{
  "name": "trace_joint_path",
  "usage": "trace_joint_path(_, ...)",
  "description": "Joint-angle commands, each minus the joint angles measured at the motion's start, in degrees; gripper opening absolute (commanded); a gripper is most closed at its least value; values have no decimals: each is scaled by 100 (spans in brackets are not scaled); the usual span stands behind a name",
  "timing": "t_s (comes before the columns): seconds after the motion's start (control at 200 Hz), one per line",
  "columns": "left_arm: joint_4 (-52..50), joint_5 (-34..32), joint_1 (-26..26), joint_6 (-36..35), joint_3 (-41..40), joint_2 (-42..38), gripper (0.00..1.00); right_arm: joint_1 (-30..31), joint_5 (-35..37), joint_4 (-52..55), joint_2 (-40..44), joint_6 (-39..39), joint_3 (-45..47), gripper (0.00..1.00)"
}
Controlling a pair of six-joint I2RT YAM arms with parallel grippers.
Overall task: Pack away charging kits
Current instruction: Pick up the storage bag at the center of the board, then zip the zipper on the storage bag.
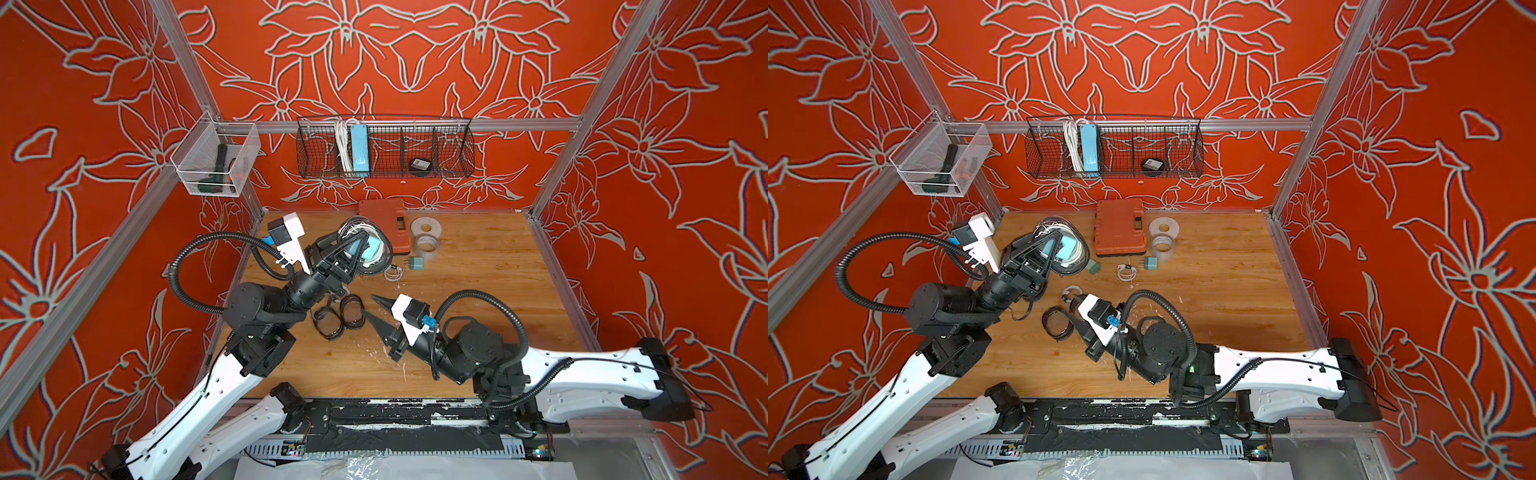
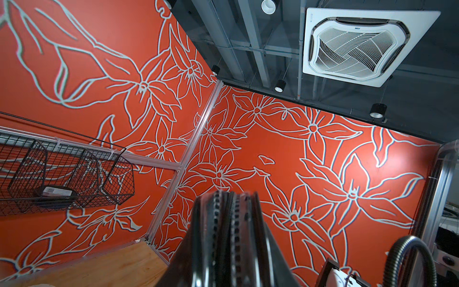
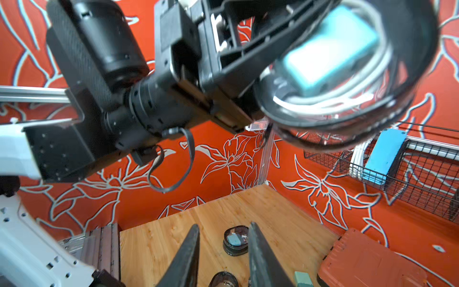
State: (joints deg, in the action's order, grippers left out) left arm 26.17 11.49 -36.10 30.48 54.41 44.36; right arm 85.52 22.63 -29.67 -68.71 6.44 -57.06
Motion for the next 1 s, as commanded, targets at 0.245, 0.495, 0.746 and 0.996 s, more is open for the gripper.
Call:
trace_joint_path(0.245, 434, -252, -20, -82, -126, -40, 0, 9, 829, -231, -426, 403, -683, 26)
trace_joint_path(0.495, 480, -294, -22, -69, -185, -68, 0, -52, 910, -168, -589, 273, -929, 24)
trace_joint_path(0.746, 465, -313, -21, -77, -194, -63, 0, -191, 1094, 82, -753, -11, -1291, 22)
trace_joint_path(0.996, 491, -301, -20, -113, -221, -78, 0, -345, 891, 463, -882, -194, -1572, 23)
